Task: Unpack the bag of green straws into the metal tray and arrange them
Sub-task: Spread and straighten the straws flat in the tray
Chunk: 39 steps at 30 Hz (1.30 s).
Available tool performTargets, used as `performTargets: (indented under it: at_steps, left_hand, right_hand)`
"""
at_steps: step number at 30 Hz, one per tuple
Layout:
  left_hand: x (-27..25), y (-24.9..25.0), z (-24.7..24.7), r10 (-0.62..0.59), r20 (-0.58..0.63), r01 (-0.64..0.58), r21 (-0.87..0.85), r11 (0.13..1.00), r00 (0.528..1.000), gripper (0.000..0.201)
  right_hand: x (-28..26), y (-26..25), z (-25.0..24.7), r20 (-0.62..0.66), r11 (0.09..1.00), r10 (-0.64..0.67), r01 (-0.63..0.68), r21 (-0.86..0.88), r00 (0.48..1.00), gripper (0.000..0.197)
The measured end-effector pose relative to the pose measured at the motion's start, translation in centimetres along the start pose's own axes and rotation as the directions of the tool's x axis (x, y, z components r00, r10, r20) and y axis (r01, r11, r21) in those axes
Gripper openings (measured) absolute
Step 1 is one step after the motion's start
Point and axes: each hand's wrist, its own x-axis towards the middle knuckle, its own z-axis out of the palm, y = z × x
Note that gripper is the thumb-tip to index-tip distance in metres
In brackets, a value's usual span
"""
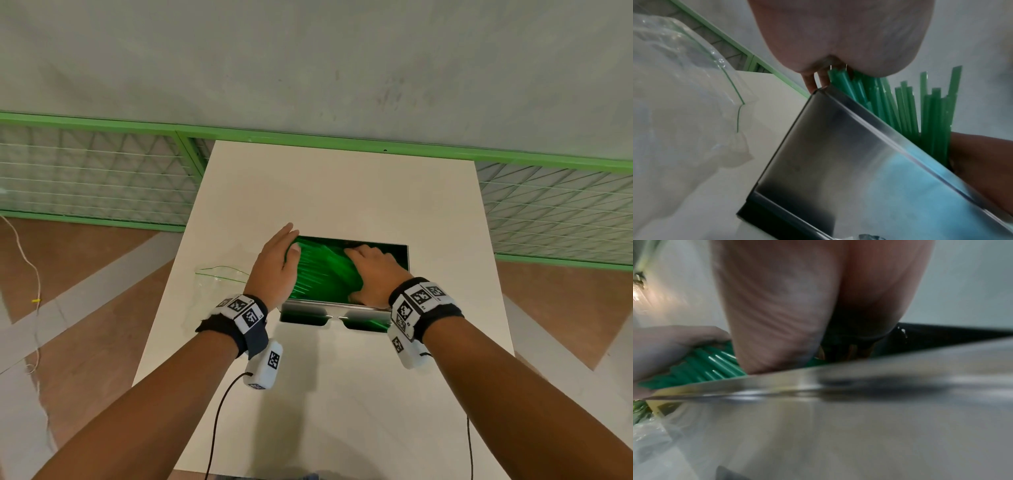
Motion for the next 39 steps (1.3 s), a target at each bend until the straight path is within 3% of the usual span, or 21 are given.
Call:
performTargets:
  at_steps: [4,12,17,21,26,31,33,36,39]
  left_hand:
    - [0.1,0.1,-0.3,0.01,-0.009,-0.009,0.009,1.0,1.0,0.042]
    - [-0.3,0.5,-0.2,-0.043,-0.13,0.021,-0.163,0.986,0.991,0.033]
    - [-0.2,0.6,-0.2,-0.065,-0.279,0.02,-0.161,0.987,0.958,0.019]
    - [-0.3,0.4,-0.3,-0.126,-0.288,0.075,-0.183,0.98,0.949,0.015]
    - [0.0,0.2,-0.4,-0.22,-0.265,0.116,-0.358,0.926,0.939,0.022]
    - [0.3,1.0,-0.3,-0.349,-0.103,0.238,-0.553,0.798,0.931,0.034]
    - [0.2,1.2,0.0,-0.302,-0.072,0.229,-0.496,0.837,0.951,0.043]
    - [-0.1,1.3,0.4,-0.165,0.032,0.168,-0.258,0.951,0.986,0.051]
    - [-0.3,0.7,0.4,-0.168,-0.015,0.155,-0.301,0.941,0.986,0.05]
  right_hand:
    - [1.1,-0.9,0.3,0.012,0.999,-0.002,0.003,-0.041,1.0,0.095]
    - [1.1,-1.1,0.0,-0.017,0.993,-0.057,0.059,0.105,0.998,0.084]
    - [1.0,-1.8,0.1,-0.01,0.988,-0.055,0.056,0.144,0.998,0.068]
    - [0.9,-2.2,-0.4,0.006,0.991,-0.031,0.03,0.129,1.0,0.056]
    - [1.0,-2.7,-2.1,0.0,0.999,-0.044,0.044,0.031,0.999,0.065]
    - [1.3,-3.1,-2.4,0.039,0.999,-0.029,0.028,0.047,0.999,0.075]
    - [1.3,-3.0,-2.3,0.056,0.998,-0.042,0.04,0.04,0.998,0.09]
    - [1.3,-2.8,-2.4,0.064,0.997,-0.07,0.067,0.044,0.995,0.102]
    - [1.0,-2.3,-2.4,0.072,0.993,-0.087,0.08,0.088,0.994,0.108]
